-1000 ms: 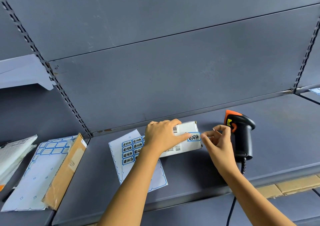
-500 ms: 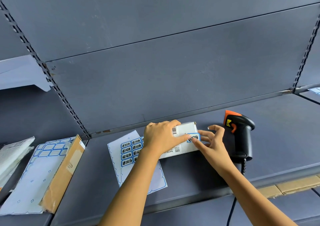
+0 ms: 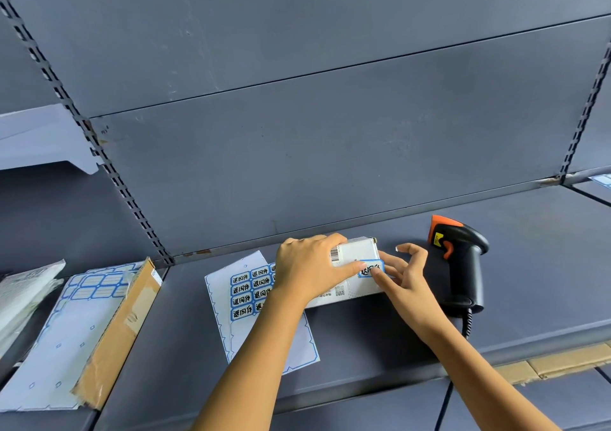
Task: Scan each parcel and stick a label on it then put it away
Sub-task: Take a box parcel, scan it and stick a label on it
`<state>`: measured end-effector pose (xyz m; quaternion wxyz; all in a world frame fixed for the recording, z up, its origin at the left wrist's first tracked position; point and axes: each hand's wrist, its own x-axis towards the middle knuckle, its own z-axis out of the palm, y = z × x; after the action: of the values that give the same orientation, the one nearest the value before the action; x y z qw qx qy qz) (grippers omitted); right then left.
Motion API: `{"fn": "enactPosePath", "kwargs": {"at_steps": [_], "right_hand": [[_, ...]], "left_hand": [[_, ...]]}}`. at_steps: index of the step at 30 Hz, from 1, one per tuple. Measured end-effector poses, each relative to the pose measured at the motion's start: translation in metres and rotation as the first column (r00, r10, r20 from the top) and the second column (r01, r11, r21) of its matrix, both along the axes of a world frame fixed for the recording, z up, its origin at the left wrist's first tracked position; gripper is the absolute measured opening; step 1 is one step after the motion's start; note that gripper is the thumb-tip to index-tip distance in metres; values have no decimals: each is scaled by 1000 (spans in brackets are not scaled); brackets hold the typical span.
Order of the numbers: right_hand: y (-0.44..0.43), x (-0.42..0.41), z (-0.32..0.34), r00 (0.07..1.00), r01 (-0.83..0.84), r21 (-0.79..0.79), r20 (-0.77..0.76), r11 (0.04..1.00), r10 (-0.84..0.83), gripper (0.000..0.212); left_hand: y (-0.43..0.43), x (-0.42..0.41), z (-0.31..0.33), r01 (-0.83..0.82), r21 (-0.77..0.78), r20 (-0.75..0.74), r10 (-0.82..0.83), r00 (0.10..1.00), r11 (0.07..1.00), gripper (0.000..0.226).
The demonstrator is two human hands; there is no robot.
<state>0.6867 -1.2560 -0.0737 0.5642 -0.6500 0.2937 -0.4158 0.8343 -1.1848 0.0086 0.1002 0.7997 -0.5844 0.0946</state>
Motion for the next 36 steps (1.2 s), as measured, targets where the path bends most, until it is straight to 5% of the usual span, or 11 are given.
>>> {"fn": "enactPosePath", "kwargs": {"at_steps": [12, 21, 30, 33, 36], "right_hand": [[-2, -2, 1, 999, -29, 51, 33, 998, 27, 34], [0, -5, 6, 973, -133, -18, -192, 991, 127, 69], [3, -11, 10, 983, -99, 55, -151, 994, 106, 80], [9, -14, 14, 976, -120, 38, -180, 992, 124, 81], [19, -19, 21, 985, -100, 59, -138, 993, 107, 78]], "left_hand": [[0, 0, 0, -31, -14, -40, 30, 999, 999, 49], [0, 2, 1, -25, -32, -73, 23, 997, 999, 44], [10, 0, -4, 29, -55, -126, -36, 991, 998, 46], [21, 6, -8, 98, -254, -299, -174, 938, 962, 49], [45, 13, -9, -97, -561, -515, -255, 818, 822, 24]]}}
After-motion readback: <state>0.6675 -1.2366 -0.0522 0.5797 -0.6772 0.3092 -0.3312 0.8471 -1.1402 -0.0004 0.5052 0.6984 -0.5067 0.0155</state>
